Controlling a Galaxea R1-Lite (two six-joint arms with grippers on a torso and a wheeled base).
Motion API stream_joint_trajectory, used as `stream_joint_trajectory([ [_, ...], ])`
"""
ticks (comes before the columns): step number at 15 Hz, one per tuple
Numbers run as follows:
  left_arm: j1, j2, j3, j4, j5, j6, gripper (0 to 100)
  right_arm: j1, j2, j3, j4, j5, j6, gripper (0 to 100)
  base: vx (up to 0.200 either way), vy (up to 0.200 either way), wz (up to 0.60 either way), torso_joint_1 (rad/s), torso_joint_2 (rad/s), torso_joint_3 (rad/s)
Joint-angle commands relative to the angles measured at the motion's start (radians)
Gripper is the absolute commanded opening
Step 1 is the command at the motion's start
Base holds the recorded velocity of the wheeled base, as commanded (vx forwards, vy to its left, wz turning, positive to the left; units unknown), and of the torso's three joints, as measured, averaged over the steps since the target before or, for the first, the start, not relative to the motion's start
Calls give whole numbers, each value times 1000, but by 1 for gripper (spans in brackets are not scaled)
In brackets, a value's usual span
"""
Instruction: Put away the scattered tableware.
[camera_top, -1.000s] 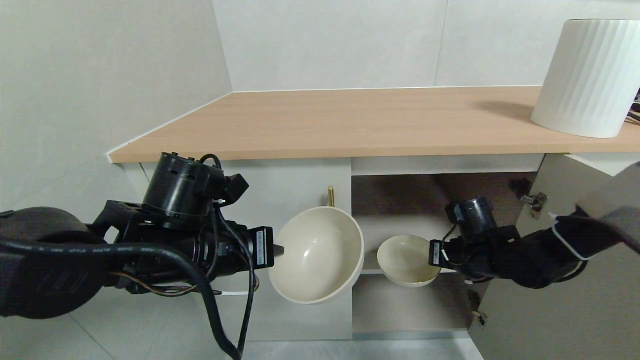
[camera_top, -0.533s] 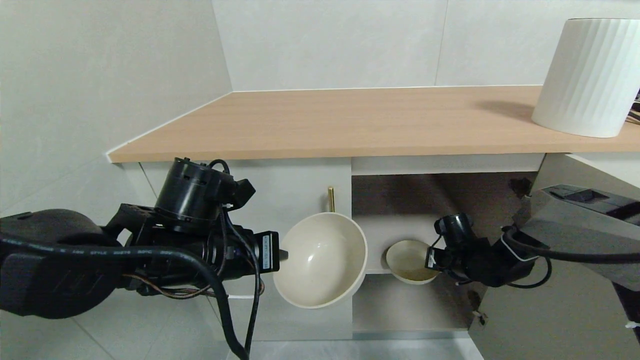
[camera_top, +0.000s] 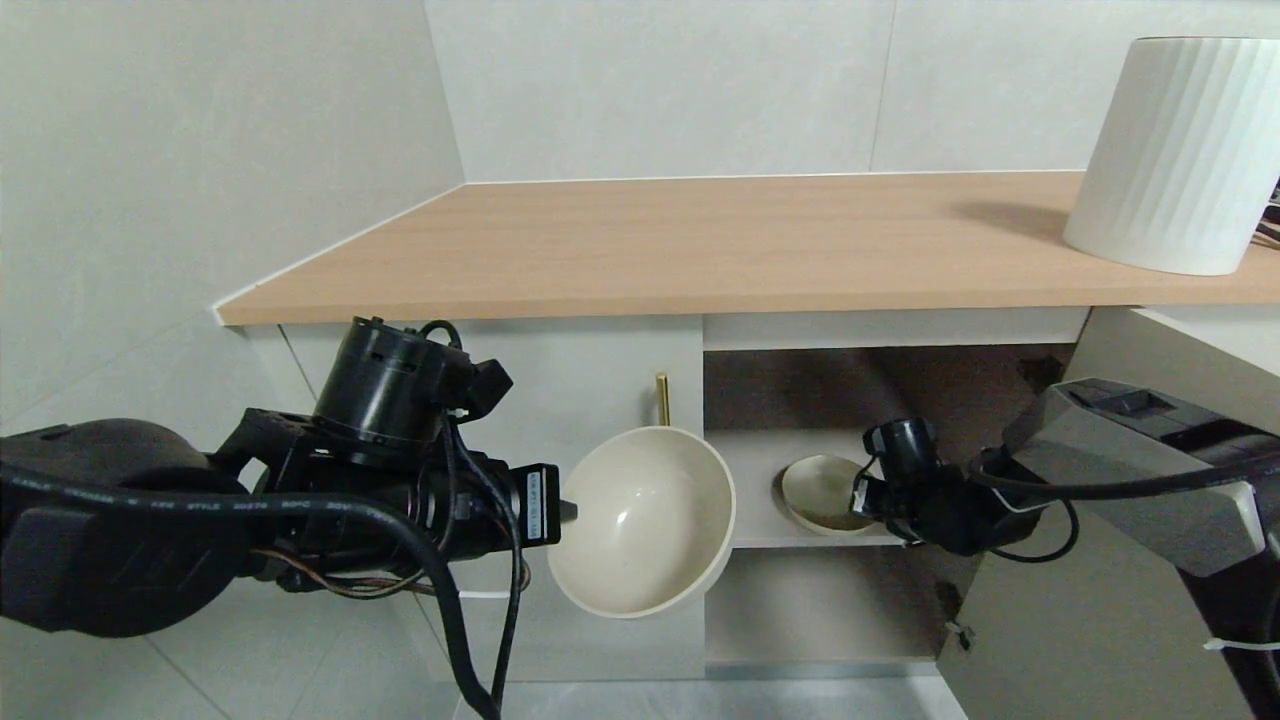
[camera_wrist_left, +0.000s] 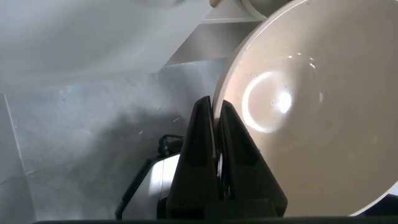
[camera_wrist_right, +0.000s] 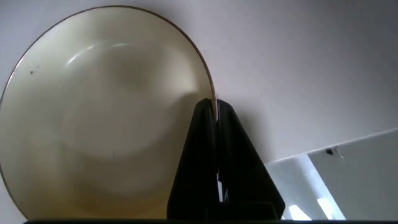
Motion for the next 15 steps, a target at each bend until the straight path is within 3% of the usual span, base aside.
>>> stream_joint_trajectory([
  [1, 0, 1, 0, 0, -1, 0, 0, -3, 34, -38, 0, -13, 1, 0, 0, 0, 0, 0, 0, 0],
  [9, -3, 15, 0, 0, -1, 0, 0, -11, 35, -74, -1, -19, 26, 0, 0, 0, 0, 0, 0, 0],
  [10, -10, 19, 2, -2, -1, 0, 0, -11, 32, -72, -1, -20, 31, 100, 0, 0, 0, 0, 0, 0],
  [13, -41, 64, 3, -2, 5, 0, 0, -9, -46, -20, 3, -19, 54, 100, 0, 0, 0, 0, 0, 0],
  [15, -56, 96, 0, -3, 5, 0, 0, 28, -205, 117, 25, -7, 49, 100, 0, 0, 0, 0, 0, 0],
])
